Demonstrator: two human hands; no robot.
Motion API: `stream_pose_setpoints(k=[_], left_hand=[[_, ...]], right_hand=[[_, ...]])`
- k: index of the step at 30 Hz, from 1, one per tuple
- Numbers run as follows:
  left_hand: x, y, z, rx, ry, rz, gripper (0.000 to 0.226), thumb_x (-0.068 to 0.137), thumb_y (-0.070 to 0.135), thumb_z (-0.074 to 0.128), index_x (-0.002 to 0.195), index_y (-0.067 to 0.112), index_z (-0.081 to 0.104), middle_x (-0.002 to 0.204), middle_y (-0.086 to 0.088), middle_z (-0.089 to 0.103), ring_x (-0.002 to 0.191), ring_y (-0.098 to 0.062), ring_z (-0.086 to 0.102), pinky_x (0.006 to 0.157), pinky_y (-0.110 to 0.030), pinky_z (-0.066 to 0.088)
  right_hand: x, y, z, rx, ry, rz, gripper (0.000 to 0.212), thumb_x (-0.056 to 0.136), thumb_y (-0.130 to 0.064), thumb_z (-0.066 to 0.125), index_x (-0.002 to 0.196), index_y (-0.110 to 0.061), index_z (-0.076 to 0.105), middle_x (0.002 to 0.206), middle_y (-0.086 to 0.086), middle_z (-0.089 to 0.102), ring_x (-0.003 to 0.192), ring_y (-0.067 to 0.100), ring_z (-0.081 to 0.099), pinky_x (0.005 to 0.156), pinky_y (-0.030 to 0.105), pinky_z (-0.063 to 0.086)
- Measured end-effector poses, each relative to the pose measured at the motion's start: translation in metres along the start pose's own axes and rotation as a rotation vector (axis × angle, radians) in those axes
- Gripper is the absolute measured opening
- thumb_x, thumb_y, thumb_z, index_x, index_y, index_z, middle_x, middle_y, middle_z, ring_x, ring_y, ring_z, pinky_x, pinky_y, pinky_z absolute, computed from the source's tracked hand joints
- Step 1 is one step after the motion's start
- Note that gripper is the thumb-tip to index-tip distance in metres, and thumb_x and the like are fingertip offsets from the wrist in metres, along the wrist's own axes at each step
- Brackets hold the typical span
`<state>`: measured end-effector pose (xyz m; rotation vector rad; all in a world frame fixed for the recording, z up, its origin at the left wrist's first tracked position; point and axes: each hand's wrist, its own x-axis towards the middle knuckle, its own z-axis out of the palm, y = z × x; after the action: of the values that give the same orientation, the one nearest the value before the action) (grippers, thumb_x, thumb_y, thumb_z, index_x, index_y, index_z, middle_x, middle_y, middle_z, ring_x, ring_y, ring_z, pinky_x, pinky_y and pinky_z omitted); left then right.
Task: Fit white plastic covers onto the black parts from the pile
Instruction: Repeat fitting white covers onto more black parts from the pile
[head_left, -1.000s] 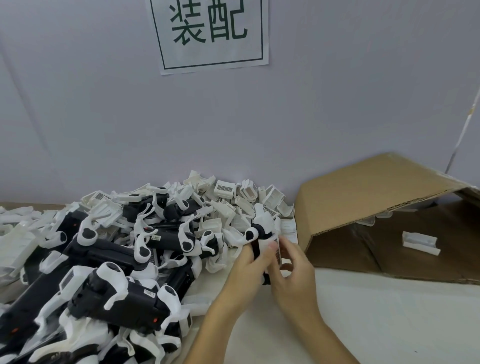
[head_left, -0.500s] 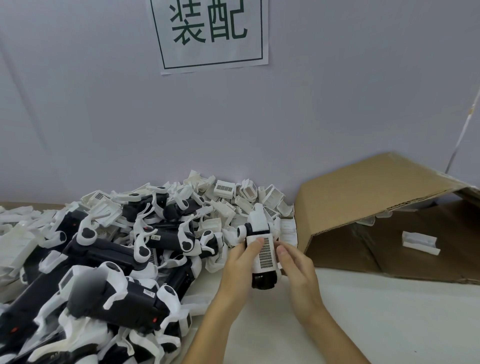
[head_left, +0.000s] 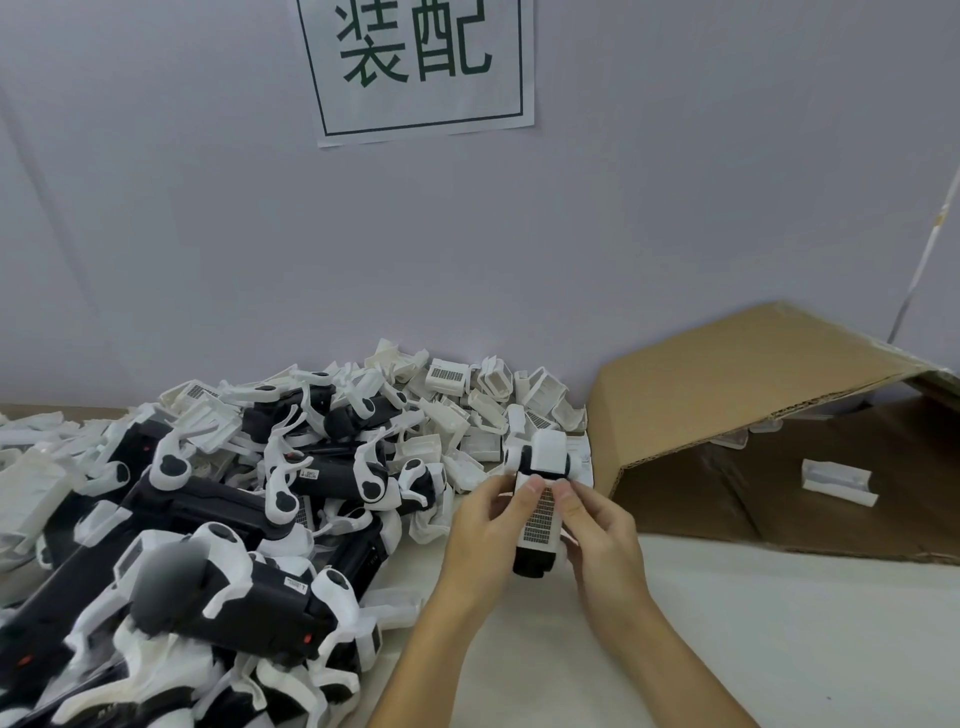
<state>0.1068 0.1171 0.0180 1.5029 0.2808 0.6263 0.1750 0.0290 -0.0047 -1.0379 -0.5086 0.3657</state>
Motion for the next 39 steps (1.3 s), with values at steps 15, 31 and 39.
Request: stream_pose_setpoints(k=[15,31,39], left_hand=[[0.001,0.001,0.003,-0.100,0.148,-0.096,0.028,0.102,0.022,0.054,0.091,0.007,0.076,0.083,-0.009,0.077,0.076,-0.016,0.072,0.065,-0.022,0.056],[0.000,0.002,0.001,-0.127,0.043,-0.103,0.023,0.100,0.002,0.052,0.114,0.003,0.070,0.105,-0.013,0.076,0.100,-0.023,0.072,0.084,-0.027,0.058],[-0.001,-0.004,0.001,-0.028,0.090,-0.083,0.026,0.097,-0.004,0.053,0.109,0.009,0.073,0.097,-0.007,0.078,0.097,-0.022,0.074,0.084,-0.029,0.059]], right_hand=[[0.000,0.003,0.002,-0.084,-0.008,0.018,0.036,0.081,-0.039,0.064,0.103,-0.013,0.078,0.100,0.008,0.078,0.098,0.021,0.074,0.077,0.025,0.059],[0.003,0.006,-0.005,-0.167,-0.076,-0.009,0.030,0.094,-0.029,0.058,0.117,-0.018,0.072,0.111,0.001,0.076,0.108,0.015,0.070,0.090,0.028,0.057],[0.004,0.006,-0.008,-0.302,-0.081,-0.025,0.025,0.102,-0.012,0.053,0.109,-0.025,0.074,0.103,-0.004,0.078,0.101,0.011,0.072,0.083,0.025,0.058]])
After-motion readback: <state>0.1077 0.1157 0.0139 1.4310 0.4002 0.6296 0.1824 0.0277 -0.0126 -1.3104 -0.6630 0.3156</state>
